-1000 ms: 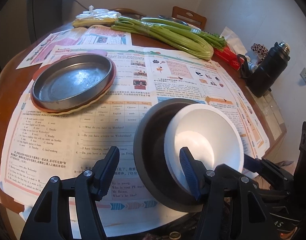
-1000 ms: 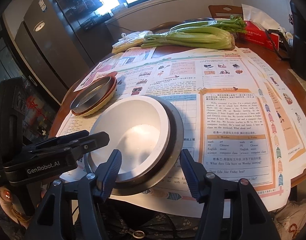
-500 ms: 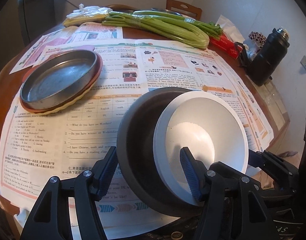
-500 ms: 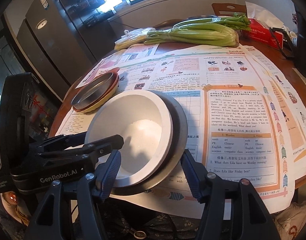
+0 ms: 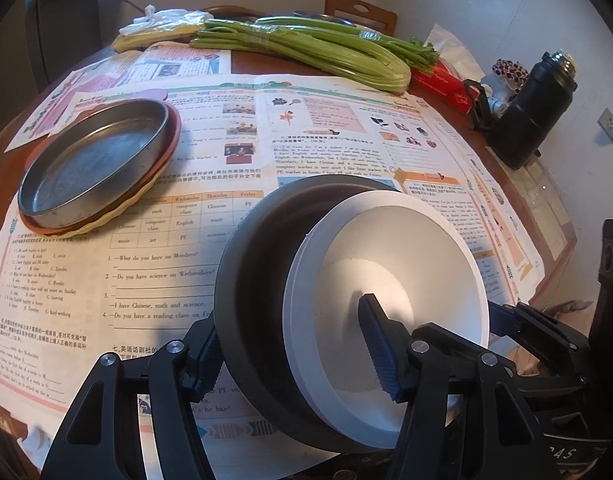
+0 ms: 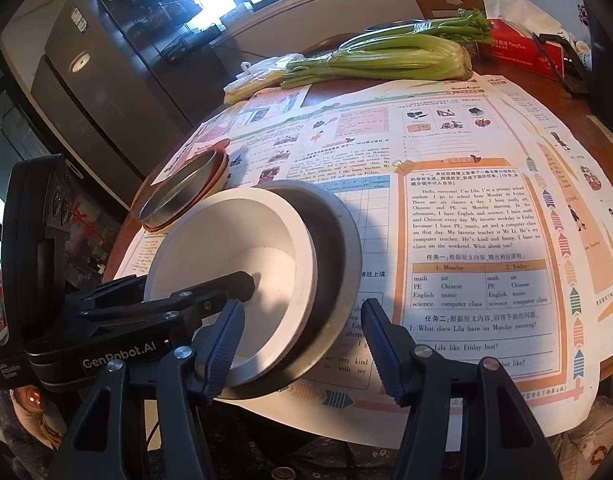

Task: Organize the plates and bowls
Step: 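Lift the bowl stack off the newspaper with the left gripper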

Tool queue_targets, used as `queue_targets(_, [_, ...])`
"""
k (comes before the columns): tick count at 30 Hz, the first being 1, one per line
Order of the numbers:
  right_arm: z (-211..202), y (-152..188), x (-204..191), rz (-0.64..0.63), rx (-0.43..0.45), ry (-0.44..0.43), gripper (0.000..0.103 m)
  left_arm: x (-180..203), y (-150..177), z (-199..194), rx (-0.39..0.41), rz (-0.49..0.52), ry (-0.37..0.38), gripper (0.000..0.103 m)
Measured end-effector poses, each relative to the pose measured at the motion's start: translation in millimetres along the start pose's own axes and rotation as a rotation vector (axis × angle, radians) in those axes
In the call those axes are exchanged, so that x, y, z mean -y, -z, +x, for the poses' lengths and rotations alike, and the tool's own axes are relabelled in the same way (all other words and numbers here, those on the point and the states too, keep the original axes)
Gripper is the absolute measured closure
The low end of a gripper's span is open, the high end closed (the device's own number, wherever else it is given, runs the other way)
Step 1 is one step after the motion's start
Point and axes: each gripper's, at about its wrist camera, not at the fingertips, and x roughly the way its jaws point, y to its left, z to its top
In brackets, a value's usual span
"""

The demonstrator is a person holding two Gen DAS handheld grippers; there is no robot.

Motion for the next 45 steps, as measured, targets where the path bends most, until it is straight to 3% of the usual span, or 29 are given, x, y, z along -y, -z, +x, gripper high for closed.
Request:
queue_targets(17, [4.8,-5.7,8.5,0.030,-0.001,-0.027,0.045,4.9,-10.3,9.5,0.016,0.025,0.053,0.043])
queue_targets(45, [16.8,-40.9,41.0,0.070,0.013,0.022,0.048,18.7,-53.7,49.5,-0.005,0.035,0.077,0.044])
